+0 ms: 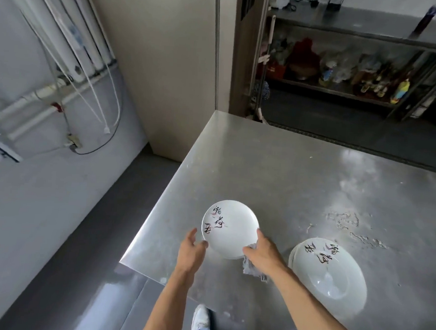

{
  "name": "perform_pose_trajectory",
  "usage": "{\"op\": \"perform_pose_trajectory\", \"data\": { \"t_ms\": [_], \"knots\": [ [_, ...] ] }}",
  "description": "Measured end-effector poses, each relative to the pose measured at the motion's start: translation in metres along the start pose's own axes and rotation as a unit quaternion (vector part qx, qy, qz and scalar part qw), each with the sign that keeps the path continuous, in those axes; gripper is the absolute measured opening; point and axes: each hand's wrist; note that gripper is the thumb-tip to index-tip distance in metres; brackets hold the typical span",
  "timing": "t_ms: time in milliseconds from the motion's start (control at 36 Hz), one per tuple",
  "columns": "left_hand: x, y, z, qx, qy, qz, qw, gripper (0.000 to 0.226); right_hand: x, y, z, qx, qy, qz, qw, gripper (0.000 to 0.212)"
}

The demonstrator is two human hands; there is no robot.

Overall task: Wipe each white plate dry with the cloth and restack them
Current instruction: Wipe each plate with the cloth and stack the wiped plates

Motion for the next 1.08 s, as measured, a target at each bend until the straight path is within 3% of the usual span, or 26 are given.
{"op": "perform_pose_trajectory", "data": {
  "t_ms": [83,250,611,806,1000,1083],
  "knots": [
    [-0.001,-0.003,0.002,-0.002,0.027,-0.006,1.0,0.07,0.006,0.001,0.004,0.001,-0.003,-0.019,1.0,0.057],
    [-0.003,-0.009,0.012,-0.01,0.056,-0.012,0.998,0.064,0.006,0.004,0.014,0.01,-0.032,-0.04,0.999,0.051],
    [-0.007,-0.018,0.03,-0.057,0.051,0.012,0.997,0.063,-0.002,0.006,0.018,0.0,-0.033,-0.087,0.996,0.034],
    [-0.004,-0.017,0.028,-0.053,0.051,0.029,0.997,0.034,-0.007,0.007,0.021,-0.018,-0.033,-0.057,0.998,0.028],
    [-0.002,-0.018,0.026,-0.045,0.045,0.059,0.996,0.069,-0.008,0.005,0.02,-0.015,-0.035,-0.018,0.999,0.024],
    [-0.003,-0.017,0.025,-0.05,0.036,0.038,0.997,0.066,-0.008,0.006,0.021,-0.008,-0.031,0.008,0.999,0.021]
  ]
}}
Point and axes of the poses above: each hand's wrist, its own z-axis towards the middle knuckle, its own x-axis out of the palm, y = z × x, and after that the axes turned 14 degrees about z, right-handed
